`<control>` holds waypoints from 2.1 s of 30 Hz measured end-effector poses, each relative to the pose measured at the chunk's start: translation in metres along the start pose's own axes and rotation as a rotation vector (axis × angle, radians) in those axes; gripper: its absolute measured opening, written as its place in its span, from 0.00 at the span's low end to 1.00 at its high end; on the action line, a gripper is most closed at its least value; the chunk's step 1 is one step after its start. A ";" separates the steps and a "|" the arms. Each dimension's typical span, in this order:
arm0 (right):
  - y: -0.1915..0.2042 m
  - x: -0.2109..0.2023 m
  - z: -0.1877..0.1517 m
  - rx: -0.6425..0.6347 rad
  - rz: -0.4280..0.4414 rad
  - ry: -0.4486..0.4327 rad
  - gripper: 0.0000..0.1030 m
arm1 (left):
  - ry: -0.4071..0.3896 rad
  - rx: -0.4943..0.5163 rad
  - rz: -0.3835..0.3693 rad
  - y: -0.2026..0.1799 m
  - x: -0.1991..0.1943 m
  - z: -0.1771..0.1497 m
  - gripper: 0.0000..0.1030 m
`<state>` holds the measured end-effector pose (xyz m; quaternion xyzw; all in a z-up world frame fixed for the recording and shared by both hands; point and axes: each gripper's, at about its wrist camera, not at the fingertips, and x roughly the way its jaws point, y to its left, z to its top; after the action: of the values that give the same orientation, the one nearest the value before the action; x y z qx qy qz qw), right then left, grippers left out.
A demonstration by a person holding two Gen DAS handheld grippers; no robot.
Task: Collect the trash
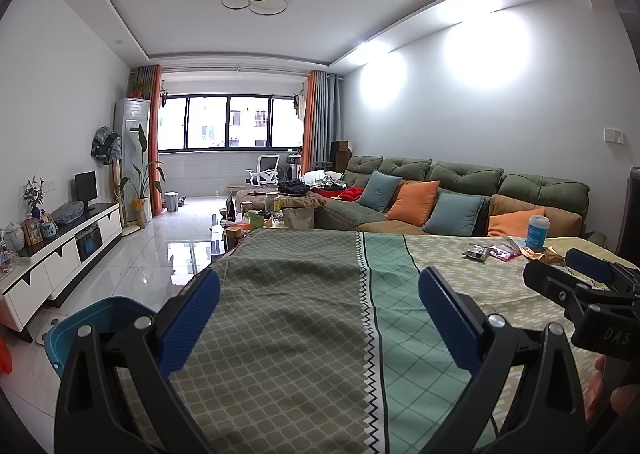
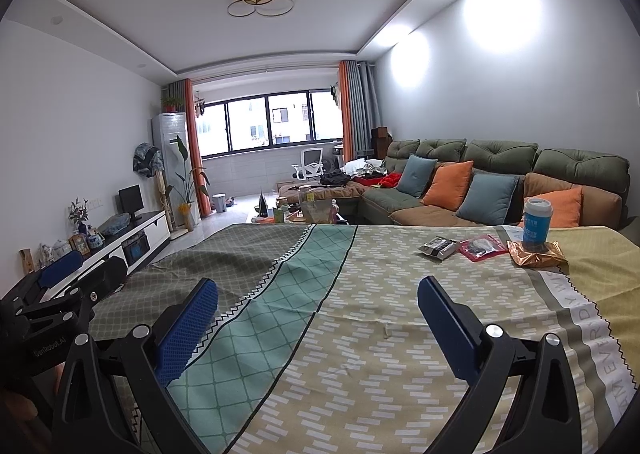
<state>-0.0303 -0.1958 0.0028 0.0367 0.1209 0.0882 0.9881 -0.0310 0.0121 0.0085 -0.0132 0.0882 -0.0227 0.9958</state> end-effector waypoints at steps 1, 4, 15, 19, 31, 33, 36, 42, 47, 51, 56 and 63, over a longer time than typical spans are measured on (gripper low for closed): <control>0.000 0.000 0.000 -0.001 -0.001 0.001 0.97 | 0.000 0.000 0.000 0.000 0.000 0.000 0.97; 0.000 0.000 0.000 0.001 0.000 0.001 0.97 | 0.000 0.002 -0.001 0.000 0.000 0.000 0.97; -0.001 0.001 0.000 0.002 0.001 0.001 0.97 | -0.001 0.002 0.001 0.000 0.000 0.000 0.97; -0.001 0.000 -0.001 0.002 0.000 0.000 0.97 | -0.001 0.003 0.002 0.001 -0.001 -0.001 0.97; -0.001 0.000 -0.001 0.003 0.000 0.000 0.97 | 0.000 0.003 0.003 0.001 0.000 -0.002 0.97; -0.001 0.000 -0.001 0.003 0.000 -0.001 0.97 | 0.000 0.002 0.002 0.000 0.000 -0.001 0.97; -0.001 0.000 -0.001 0.003 0.000 0.000 0.97 | 0.000 0.002 0.002 0.001 0.000 -0.002 0.97; -0.001 0.000 -0.001 0.003 -0.001 -0.001 0.97 | -0.001 0.001 0.002 0.000 -0.001 -0.002 0.97; -0.001 0.001 -0.001 0.004 0.000 -0.001 0.97 | -0.004 0.004 0.006 -0.002 0.001 -0.002 0.97; 0.000 0.001 -0.001 0.003 -0.003 -0.002 0.97 | -0.004 0.003 0.006 -0.002 0.001 -0.002 0.97; 0.000 0.001 -0.001 0.004 0.000 -0.004 0.97 | -0.009 0.005 0.009 -0.003 0.001 -0.001 0.97; 0.000 0.002 0.000 0.005 -0.001 -0.006 0.97 | -0.020 0.013 0.014 -0.006 0.005 0.004 0.97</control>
<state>-0.0287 -0.1952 0.0022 0.0396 0.1183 0.0871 0.9884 -0.0260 0.0061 0.0114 -0.0065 0.0780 -0.0163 0.9968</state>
